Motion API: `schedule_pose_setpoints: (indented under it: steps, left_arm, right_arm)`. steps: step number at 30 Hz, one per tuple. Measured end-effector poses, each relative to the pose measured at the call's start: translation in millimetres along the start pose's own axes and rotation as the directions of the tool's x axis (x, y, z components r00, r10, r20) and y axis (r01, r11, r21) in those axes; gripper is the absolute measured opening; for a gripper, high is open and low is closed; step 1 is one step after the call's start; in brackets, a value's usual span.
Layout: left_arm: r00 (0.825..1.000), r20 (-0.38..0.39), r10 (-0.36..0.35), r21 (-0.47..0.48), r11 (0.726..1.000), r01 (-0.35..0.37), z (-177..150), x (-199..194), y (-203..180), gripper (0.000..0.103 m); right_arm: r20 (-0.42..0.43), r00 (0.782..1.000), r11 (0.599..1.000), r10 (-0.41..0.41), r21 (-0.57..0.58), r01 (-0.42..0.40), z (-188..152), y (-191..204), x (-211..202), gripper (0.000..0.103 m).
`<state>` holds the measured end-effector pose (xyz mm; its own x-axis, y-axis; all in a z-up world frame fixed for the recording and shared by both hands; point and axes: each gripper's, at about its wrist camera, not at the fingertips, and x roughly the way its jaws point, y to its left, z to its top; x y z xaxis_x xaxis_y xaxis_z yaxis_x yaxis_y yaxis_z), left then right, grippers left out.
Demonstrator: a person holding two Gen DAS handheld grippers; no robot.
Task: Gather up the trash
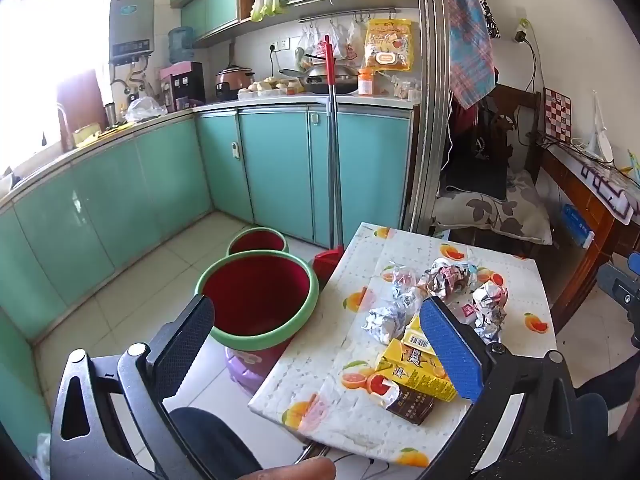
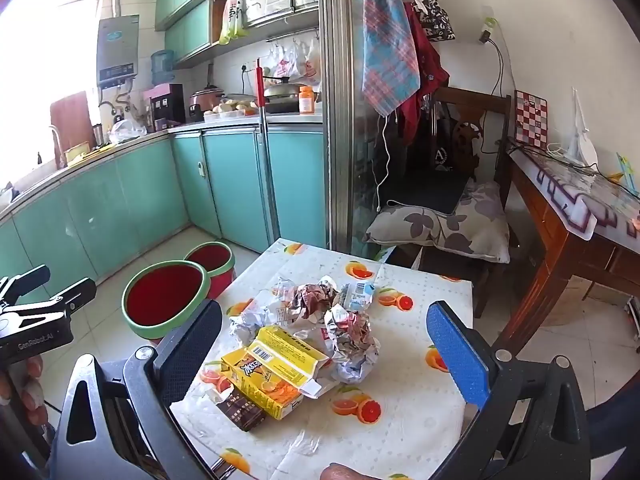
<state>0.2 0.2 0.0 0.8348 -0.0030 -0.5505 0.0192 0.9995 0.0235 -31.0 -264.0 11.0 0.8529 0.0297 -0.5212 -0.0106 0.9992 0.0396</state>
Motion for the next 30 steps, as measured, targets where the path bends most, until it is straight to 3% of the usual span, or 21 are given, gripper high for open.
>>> schedule_pose_setpoints:
  steps: [8,10,30]
  left_arm:
    - [1.000,0.016,0.010,0.009,1.000,-0.010,-11,5,-4,0.103]
    - [1.000,0.013,0.008,-0.006,1.000,-0.008,-8,2,-1,0.103]
    - [1.000,0.007,0.007,-0.010,1.000,-0.007,-3,2,2,0.103]
  right_arm:
    - [-0.001,1.000,1.000,-0.019,0.011,0.019,-1,0,2,0.103]
    - [0.003,1.000,1.000,0.011,0.006,-0.011,-1,-1,-3,0.103]
    - [0.005,1.000,1.000,0.005,0.007,-0.005,-3,4,2,0.103]
